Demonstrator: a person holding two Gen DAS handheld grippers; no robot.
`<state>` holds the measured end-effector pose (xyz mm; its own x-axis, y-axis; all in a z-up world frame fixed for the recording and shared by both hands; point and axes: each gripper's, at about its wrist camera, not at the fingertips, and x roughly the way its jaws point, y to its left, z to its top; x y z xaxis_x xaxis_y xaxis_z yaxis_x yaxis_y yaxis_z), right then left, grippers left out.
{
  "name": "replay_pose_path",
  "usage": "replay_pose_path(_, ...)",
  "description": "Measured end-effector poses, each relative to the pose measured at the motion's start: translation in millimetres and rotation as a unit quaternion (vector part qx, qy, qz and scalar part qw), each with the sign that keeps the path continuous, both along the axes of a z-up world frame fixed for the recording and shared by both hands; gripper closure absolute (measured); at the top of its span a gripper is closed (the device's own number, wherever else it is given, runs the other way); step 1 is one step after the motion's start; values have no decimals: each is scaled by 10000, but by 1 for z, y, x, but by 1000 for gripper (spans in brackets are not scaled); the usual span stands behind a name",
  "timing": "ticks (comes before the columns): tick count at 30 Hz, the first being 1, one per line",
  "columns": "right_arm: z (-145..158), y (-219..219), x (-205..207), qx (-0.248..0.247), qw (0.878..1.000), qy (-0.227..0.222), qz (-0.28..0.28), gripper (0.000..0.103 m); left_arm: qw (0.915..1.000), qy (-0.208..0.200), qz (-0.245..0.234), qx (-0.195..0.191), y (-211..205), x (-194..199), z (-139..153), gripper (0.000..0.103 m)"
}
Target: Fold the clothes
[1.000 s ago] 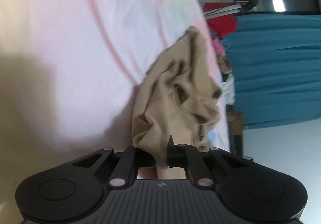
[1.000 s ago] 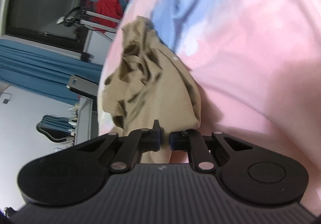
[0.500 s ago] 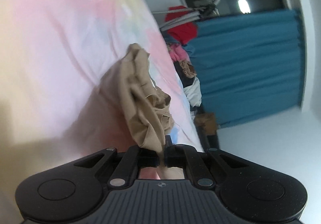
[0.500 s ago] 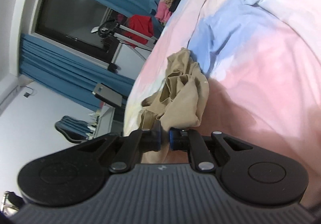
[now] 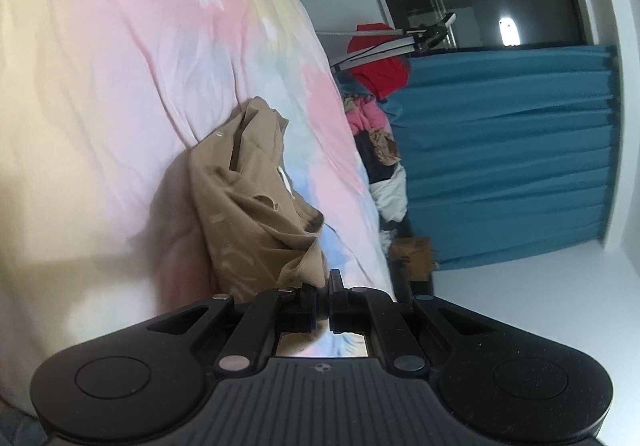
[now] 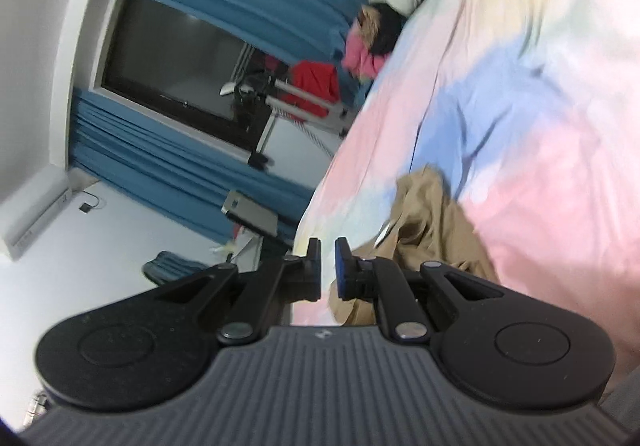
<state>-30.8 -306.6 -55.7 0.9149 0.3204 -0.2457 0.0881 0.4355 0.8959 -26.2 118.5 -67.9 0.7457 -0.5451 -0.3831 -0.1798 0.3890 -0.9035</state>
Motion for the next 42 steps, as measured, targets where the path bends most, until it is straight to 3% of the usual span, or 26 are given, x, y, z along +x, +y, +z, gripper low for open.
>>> replay_pose_path(4, -25, 21, 2, 84, 9966, 577, 584, 91, 9999, 53, 53, -67, -1, 7, -16, 98)
replay_pose_path(8, -60, 55, -9, 816, 9842, 1181, 1035, 86, 9996, -19, 26, -279, 5, 11, -29, 98)
replay_pose_path(9, -68, 64, -12, 1021, 9794, 1322, 1131, 81, 9996, -36, 9, -287, 7, 11, -30, 98)
replay_pose_path(10, -77, 73, -15, 1225, 9740, 1462, 1226, 59, 9996, -43, 4, -296, 7, 11, -30, 98)
replay_pose_path(11, -85, 82, -18, 1419, 9683, 1587, 1305, 30, 9995, -50, -1, -305, 8, 11, -31, 98)
replay_pose_path(12, -90, 90, -18, 1577, 9644, 1649, 1340, 20, 9995, -59, -1, -315, 9, 11, -32, 98)
replay_pose_path(14, -99, 106, -14, 1875, 9570, 1653, 1470, 17, 9993, -80, 13, -361, 11, 10, -33, 98)
replay_pose_path(16, -110, 118, -12, 2211, 9489, 1773, 1391, 17, 9988, -83, 45, -478, 15, 7, -36, 98)
replay_pose_path(19, -113, 112, -14, 2067, 9578, 1787, 894, 17, 9957, -37, 155, -909, 22, 5, -46, 98)
replay_pose_path(25, -117, 100, -19, 1764, 9677, 1800, -107, 21, 9952, -24, 338, -917, 33, 0, -48, 98)
replay_pose_path(27, -118, 96, -21, 1658, 9686, 1800, -441, 35, 9954, -52, 329, -900, 33, -1, -47, 98)
replay_pose_path(28, -119, 94, -22, 1604, 9686, 1799, -608, 51, 9957, -80, 316, -862, 32, 0, -46, 98)
replay_pose_path(29, -120, 92, -23, 1550, 9683, 1797, -774, 74, 9961, -109, 300, -821, 32, 0, -45, 98)
replay_pose_path(30, -120, 89, -23, 1483, 9685, 1783, -902, 82, 9965, -140, 278, -775, 31, 0, -44, 98)
replay_pose_path(32, -112, 79, -25, 1287, 9747, 1598, -891, 88, 9971, -241, 227, -687, 29, -1, -41, 98)
replay_pose_path(37, -67, 71, -36, 751, 9901, 834, -848, 91, 9967, -527, 131, -601, 22, -17, -22, 98)
replay_pose_path(42, -27, 57, -62, 572, 9947, 505, -687, 91, 9959, -680, 223, -551, 18, -55, 3, 98)
